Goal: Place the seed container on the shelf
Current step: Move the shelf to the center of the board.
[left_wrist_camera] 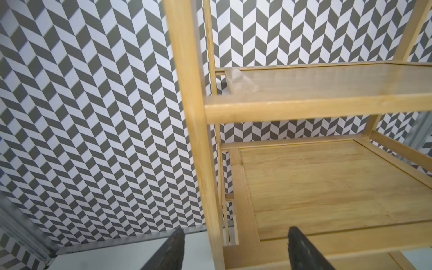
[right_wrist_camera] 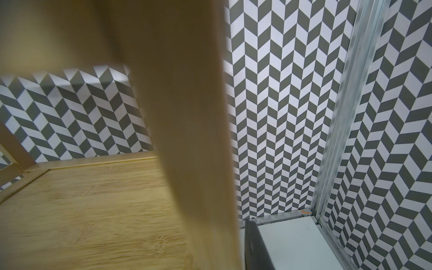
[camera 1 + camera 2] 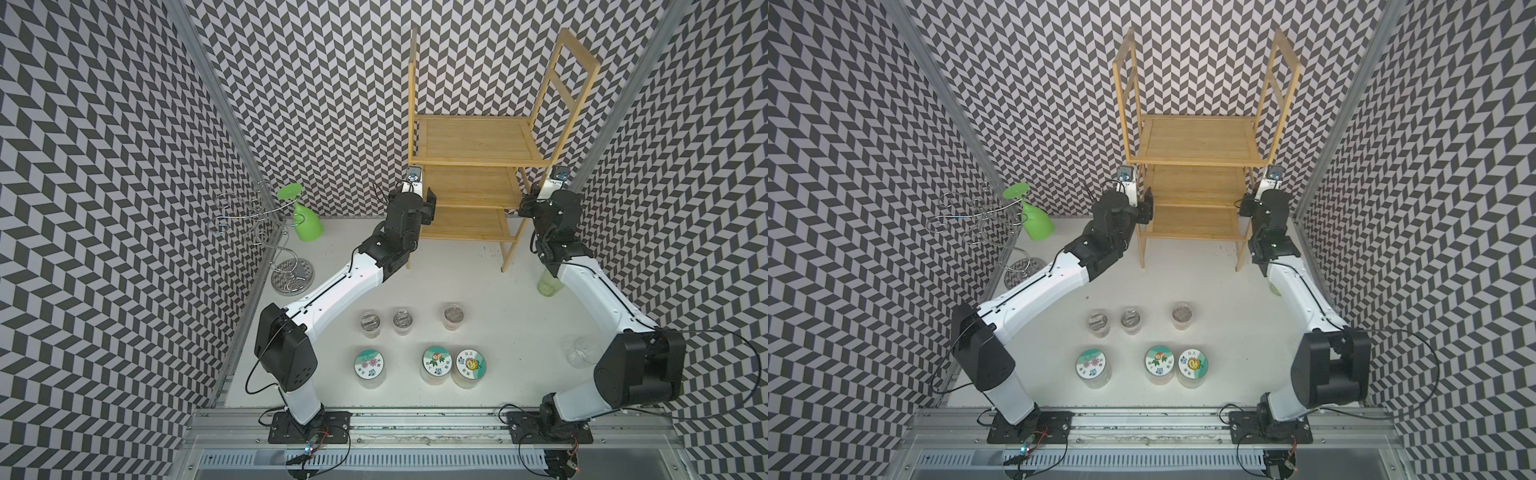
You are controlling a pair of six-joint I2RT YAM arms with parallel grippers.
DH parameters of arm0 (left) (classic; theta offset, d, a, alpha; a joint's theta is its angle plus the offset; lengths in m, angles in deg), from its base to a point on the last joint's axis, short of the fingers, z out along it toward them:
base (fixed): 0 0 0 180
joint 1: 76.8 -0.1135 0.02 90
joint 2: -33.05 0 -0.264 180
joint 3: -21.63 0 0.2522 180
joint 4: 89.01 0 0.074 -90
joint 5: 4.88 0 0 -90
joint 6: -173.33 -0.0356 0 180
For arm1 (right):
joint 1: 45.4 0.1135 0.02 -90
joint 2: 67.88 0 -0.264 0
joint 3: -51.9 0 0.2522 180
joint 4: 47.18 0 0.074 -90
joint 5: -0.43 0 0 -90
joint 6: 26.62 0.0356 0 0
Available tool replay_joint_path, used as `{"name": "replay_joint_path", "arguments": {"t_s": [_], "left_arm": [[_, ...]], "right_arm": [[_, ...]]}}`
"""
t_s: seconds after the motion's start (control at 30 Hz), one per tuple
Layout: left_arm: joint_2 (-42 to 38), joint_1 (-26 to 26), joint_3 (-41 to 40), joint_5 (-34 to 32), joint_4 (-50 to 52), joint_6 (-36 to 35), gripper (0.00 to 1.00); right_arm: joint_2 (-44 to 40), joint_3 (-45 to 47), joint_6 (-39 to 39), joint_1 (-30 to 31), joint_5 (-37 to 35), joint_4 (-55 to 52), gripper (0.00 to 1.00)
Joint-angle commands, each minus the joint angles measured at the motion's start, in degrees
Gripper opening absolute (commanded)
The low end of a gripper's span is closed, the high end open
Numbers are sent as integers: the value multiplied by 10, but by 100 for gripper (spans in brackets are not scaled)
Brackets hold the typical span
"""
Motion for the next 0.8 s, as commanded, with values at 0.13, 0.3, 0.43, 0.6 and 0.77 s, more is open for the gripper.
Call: {"name": "replay_joint_path", "arguments": {"t_s": [0.13, 0.3, 0.43, 0.6, 0.77], "left_arm": [[-5, -7, 3, -84, -38, -44, 71], [-81, -6, -73, -86, -65, -48, 72], [-152, -9, -126, -100, -69, -54, 73], [-234, -19, -179, -114, -54, -59, 73], [-314, -42, -229, -120, -20, -46, 73]], "right_arm": [[-4, 0, 71, 24, 19, 14, 3], [-8, 8, 68, 41, 29, 17, 0], [-18, 19, 65, 48, 55, 20, 0], [-29, 26, 59, 65, 86, 20, 0], [-31, 8, 51, 97, 105, -10, 0]]}}
